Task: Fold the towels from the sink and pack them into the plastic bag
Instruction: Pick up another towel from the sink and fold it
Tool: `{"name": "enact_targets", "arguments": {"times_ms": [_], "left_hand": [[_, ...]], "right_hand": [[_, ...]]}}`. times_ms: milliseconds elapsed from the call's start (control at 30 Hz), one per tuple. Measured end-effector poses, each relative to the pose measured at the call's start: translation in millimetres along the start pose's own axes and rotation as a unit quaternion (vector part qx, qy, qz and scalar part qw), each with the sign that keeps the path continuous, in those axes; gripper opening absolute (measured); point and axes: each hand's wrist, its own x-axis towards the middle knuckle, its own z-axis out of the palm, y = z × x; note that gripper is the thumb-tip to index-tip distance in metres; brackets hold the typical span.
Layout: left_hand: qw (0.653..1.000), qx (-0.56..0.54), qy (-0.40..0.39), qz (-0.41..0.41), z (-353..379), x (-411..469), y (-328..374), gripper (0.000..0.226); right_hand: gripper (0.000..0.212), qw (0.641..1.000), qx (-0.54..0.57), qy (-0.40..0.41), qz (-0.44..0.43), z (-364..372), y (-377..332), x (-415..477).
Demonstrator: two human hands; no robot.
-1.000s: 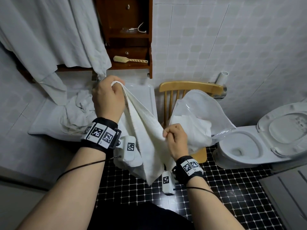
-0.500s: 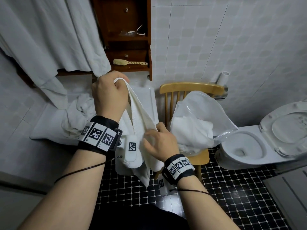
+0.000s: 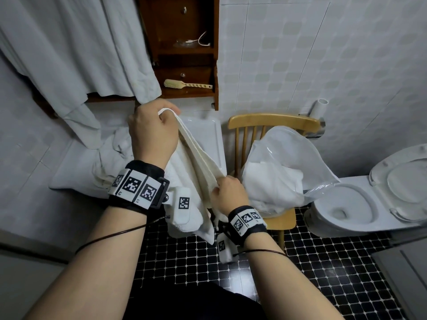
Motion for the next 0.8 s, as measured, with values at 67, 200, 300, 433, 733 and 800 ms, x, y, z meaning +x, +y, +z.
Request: {"name": "enact_targets", "arguments": {"times_ms": [67,200,300,433,733,800], "left_hand": [[1.0,0.019,0.011,-0.012,-2.1,3.2,-4.2,0.037],[0.996,0.068,0.041,-0.041,-4.2,12.8,-22.6,0.037],[0.993,0.099,0.044,-0.05,-2.6,12.9,-33.3,0.035],[0.991,0.113,0.042,-0.063,-1.6,13.6,-40.5,0.033],[0.985,0.156,0.048,-0.061,-13.6,14.6,-54.1,0.034],[0.982,0.172,0.052,-0.062,-19.1,14.8,-57.3,0.037]], "right_hand": [[0.012,0.998,0.057,0.0,0.019,0.2,14.4,1.8],[0.027,0.965,0.244,0.078,0.065,-12.8,33.5,-2.9],[0.022,0.96,0.247,0.123,0.056,-13.5,40.7,-3.2],[0.021,0.979,0.168,0.113,-0.017,-11.7,48.0,-6.0],[0.015,0.999,-0.012,0.04,0.001,-26.3,57.1,13.1],[0.025,0.978,0.088,0.179,0.062,-33.7,48.4,16.7]]}}
